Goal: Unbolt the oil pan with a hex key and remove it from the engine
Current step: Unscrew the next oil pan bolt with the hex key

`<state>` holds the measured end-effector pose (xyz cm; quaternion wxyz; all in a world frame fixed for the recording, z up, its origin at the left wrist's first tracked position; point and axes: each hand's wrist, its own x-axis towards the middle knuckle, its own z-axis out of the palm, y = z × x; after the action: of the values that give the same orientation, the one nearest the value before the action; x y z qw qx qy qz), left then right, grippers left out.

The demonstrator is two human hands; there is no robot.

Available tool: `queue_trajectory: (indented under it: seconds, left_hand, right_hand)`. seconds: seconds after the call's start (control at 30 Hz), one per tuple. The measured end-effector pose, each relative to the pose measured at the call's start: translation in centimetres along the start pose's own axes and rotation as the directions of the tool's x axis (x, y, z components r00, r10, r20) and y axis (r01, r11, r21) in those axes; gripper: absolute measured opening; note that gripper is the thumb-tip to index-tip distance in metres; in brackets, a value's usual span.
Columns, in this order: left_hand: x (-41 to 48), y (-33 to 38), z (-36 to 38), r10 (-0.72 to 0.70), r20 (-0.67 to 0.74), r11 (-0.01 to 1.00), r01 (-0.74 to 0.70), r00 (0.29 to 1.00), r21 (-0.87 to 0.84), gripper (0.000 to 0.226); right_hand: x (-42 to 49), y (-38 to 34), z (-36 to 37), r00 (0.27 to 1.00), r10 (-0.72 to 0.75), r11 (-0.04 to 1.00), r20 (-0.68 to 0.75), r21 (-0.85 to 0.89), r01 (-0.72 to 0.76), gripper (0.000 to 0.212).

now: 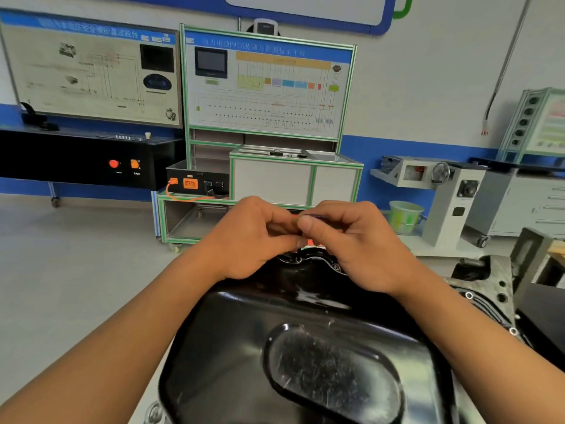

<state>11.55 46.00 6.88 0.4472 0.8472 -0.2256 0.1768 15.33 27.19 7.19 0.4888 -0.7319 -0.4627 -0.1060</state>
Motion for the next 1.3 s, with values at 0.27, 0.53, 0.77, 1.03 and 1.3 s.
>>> queue_trajectory:
  seconds: [0.27,0.53,0.77,1.03,1.3]
  left_hand:
    - [0.1,0.0,-0.1,-0.004,0.025,1.000,0.003,1.000,0.013,0.014]
    - [0.4,0.0,0.3,-0.060,0.097,0.994,0.050,0.994,0.099,0.028]
    - [0.6,0.0,0.1,-0.001,0.094,0.971,-0.022,0.996,0.237,0.022]
    - [0.8,-0.2,0.1,-0.035,0.036,0.978,0.026,0.999,0.207,0.014]
    - [0.8,-0.1,0.0,-0.027,0.029,0.991,0.023,0.999,0.128,0.023]
  right_hand:
    - [1.3,0.0,0.3,0.963,0.236,0.958,0.134,0.135,-0.253,0.074]
    - [2.0,0.1,1.1,0.926,0.369,0.927,0.081,0.046,-0.373,0.067]
    - [1.2,0.2,1.0,0.990,0.100,0.979,-0.103,0.185,-0.079,0.029]
    - [0.7,0.8,0.4,0.989,0.073,0.996,-0.126,0.066,-0.065,0.013]
    - [0.6,0.8,0.4,0.998,-0.001,1.000,-0.061,0.011,0.002,0.003]
